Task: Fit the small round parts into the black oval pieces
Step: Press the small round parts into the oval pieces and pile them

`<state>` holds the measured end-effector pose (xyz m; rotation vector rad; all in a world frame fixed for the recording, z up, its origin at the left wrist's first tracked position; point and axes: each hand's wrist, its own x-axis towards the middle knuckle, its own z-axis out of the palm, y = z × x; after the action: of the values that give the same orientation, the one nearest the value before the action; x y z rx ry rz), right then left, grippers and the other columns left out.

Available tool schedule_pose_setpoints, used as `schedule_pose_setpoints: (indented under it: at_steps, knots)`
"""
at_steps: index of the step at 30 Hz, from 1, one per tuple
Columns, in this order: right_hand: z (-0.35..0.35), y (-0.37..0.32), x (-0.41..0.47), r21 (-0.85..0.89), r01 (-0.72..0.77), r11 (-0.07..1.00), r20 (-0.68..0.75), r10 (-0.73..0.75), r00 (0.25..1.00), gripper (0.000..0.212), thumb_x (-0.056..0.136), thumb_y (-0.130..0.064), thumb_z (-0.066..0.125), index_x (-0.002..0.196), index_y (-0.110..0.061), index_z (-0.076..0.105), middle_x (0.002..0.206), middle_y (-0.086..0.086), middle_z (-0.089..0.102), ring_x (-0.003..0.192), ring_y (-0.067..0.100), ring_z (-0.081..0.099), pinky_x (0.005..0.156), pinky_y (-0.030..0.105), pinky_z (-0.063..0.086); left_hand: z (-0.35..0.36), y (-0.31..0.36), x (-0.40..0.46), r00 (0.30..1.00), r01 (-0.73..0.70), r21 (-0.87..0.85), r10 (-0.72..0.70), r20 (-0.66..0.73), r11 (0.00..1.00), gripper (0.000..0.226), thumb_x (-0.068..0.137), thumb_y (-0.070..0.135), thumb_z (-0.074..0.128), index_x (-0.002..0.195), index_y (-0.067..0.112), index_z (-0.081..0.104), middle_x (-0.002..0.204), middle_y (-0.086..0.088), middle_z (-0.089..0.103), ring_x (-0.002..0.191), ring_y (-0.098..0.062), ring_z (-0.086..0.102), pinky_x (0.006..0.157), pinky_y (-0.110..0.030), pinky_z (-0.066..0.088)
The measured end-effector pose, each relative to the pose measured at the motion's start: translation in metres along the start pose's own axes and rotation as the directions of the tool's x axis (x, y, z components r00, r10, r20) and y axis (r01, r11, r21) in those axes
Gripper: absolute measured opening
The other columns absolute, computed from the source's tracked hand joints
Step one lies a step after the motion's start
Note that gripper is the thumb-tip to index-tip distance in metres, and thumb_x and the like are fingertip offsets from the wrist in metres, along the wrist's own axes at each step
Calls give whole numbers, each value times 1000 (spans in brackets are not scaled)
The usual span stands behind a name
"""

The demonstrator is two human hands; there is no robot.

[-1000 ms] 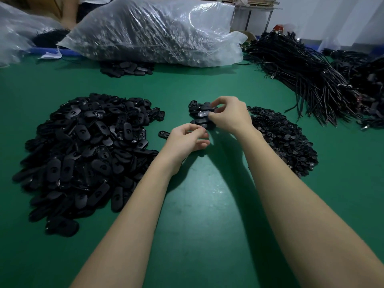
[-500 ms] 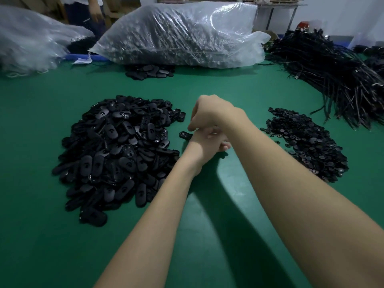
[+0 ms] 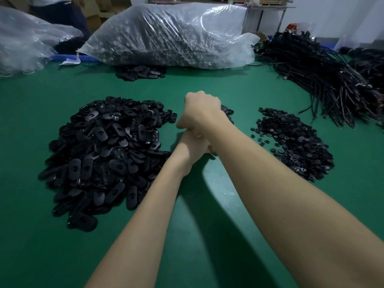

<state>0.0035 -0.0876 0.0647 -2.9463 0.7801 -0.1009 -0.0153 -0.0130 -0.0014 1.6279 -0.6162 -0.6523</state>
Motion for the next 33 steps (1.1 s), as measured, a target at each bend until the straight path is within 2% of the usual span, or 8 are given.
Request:
schedule_pose_setpoints:
  at_steps: [4, 7, 11, 17, 20, 22, 27, 33]
  knots:
    - [-11, 34, -13, 187, -112, 976, -117, 136, 984, 26, 82, -43, 71, 88, -20, 63, 86, 0, 61, 85, 28, 61, 72, 31, 46, 0, 4, 1, 999, 1, -126, 4, 40, 992, 12, 99, 13, 56, 100, 8, 67, 90, -7, 69, 63, -12, 63, 54, -22, 48]
    - [-9, 65, -36, 503, -152, 851, -56, 208, 977, 21, 87, -39, 65, 105, -33, 71, 96, -5, 65, 96, 21, 65, 80, 33, 53, -2, -1, 3, 1000, 18, -110, -17, 9, 994, 9, 100, 18, 59, 100, 16, 67, 91, 1, 74, 64, -11, 65, 52, -19, 48]
    - [5, 93, -71, 801, -88, 593, -44, 204, 978, 11, 88, -26, 65, 97, -31, 70, 88, -6, 74, 73, 9, 67, 67, 27, 50, -2, 2, 3, 999, 47, -200, -44, 21, 979, 11, 100, 24, 62, 105, 15, 66, 86, 5, 78, 66, -11, 68, 55, -20, 51]
    - [26, 115, -93, 824, -36, 565, -54, 142, 988, 16, 93, -22, 73, 109, -23, 73, 84, -2, 78, 77, 12, 75, 68, 28, 59, 2, -2, 1, 999, -36, -123, 35, -17, 992, 4, 98, 19, 66, 95, 17, 68, 77, 3, 74, 68, -7, 68, 58, -20, 52]
    - [30, 139, -94, 624, -109, 774, -135, 245, 960, 11, 94, -31, 68, 103, -31, 75, 86, -14, 73, 86, 10, 70, 82, 32, 57, 3, -3, 2, 999, -34, -111, 32, -19, 993, 4, 97, 17, 66, 93, 17, 68, 83, -3, 73, 66, -9, 68, 56, -19, 51]
    - [33, 153, -99, 539, -178, 823, -178, 318, 931, 14, 94, -28, 63, 101, -30, 76, 91, -15, 72, 90, 13, 68, 88, 36, 56, 3, -5, 2, 999, -32, -104, 31, -17, 994, 5, 97, 15, 65, 93, 16, 68, 86, -5, 72, 65, -10, 68, 56, -20, 51]
    - [35, 174, -108, 529, -257, 809, -188, 407, 894, 21, 94, -22, 58, 98, -32, 76, 88, -15, 71, 62, 9, 59, 65, 28, 48, 5, -7, 3, 999, -37, -88, 36, -7, 995, 5, 98, 15, 65, 94, 15, 69, 86, -4, 71, 66, -12, 68, 57, -20, 52]
    - [29, 183, -115, 483, -315, 817, -67, 393, 917, 11, 90, -29, 70, 94, -36, 77, 89, -18, 70, 91, 11, 67, 82, 34, 57, 5, -7, 2, 1000, -29, -89, 29, -3, 996, 5, 98, 16, 65, 97, 13, 69, 86, -3, 71, 67, -11, 68, 58, -21, 53]
